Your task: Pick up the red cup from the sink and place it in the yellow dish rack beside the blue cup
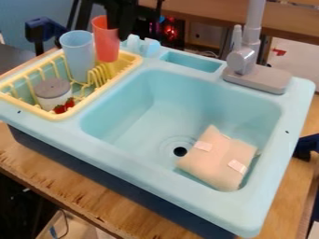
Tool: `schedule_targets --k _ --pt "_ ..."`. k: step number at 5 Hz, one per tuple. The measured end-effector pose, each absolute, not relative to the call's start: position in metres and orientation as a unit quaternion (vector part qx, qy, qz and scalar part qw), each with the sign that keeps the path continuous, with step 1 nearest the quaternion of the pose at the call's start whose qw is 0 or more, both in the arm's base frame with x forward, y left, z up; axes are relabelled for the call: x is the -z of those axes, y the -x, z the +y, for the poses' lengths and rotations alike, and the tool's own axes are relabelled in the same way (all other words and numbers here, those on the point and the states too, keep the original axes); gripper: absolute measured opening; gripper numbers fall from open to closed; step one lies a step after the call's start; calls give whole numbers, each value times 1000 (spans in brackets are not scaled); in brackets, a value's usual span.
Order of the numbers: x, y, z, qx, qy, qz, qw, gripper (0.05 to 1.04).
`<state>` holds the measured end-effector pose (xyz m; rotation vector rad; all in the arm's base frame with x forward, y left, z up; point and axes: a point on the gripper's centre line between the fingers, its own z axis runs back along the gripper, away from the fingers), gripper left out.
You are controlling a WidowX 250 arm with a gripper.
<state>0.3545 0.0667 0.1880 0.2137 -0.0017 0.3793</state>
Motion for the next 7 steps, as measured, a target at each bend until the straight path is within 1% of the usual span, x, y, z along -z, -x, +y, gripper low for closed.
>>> schedule_targets --k 2,3,5,6,7 --pt "-169 -354 67 -183 -71 2 981 97" --pt "-165 -354 66 -181 -64 4 981 97" --pt "-158 -353 76 -199 -45 1 979 97" --pt "-158 -351 79 -204 -41 4 978 132" --pt "-158 -349 84 -207 -31 8 978 334"
